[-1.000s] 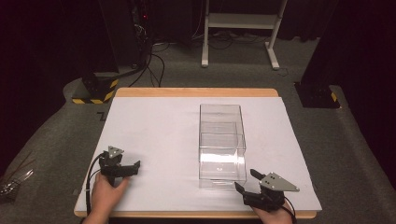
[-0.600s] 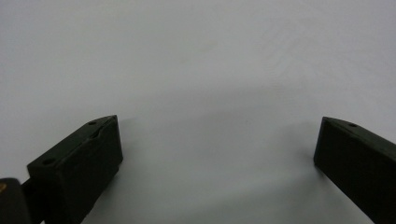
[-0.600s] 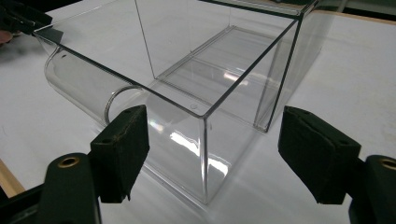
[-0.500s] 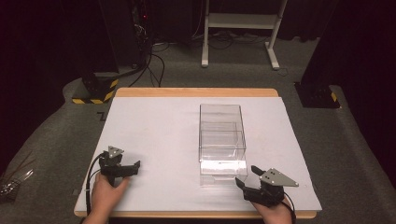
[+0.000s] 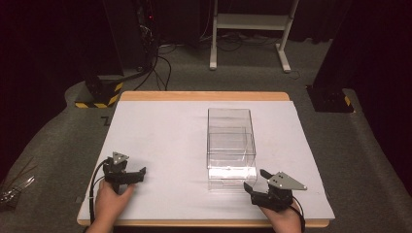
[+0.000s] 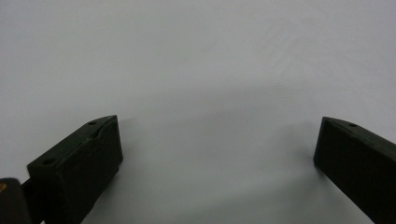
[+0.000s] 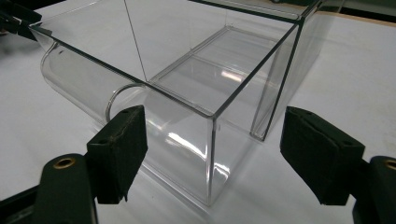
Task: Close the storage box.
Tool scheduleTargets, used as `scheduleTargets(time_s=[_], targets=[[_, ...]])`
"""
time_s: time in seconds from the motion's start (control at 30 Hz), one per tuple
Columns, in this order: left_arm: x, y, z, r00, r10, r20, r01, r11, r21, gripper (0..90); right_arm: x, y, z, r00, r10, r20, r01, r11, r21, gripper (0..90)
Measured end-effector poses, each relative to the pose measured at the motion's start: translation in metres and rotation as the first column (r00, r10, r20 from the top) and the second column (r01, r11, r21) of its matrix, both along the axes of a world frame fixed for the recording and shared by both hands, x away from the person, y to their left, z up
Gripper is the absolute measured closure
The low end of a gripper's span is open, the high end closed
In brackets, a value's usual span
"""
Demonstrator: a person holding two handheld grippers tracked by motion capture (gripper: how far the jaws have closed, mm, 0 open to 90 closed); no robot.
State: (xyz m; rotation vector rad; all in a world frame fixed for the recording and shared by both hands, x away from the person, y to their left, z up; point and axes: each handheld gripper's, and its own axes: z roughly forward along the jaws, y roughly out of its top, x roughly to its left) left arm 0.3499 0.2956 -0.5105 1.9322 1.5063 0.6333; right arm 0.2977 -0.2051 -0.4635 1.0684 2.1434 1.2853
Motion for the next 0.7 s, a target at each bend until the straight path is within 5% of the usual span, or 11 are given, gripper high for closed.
scheduleTargets(time_s=[0.7], targets=[[0.0,0.0,0.0,1.0,0.0,0.001,0.0,1.0,0.0,1.3,0.018,0.002,0.0,0.9998,-0.005,-0.021,0.004,0.9996,-0.028,22.5]])
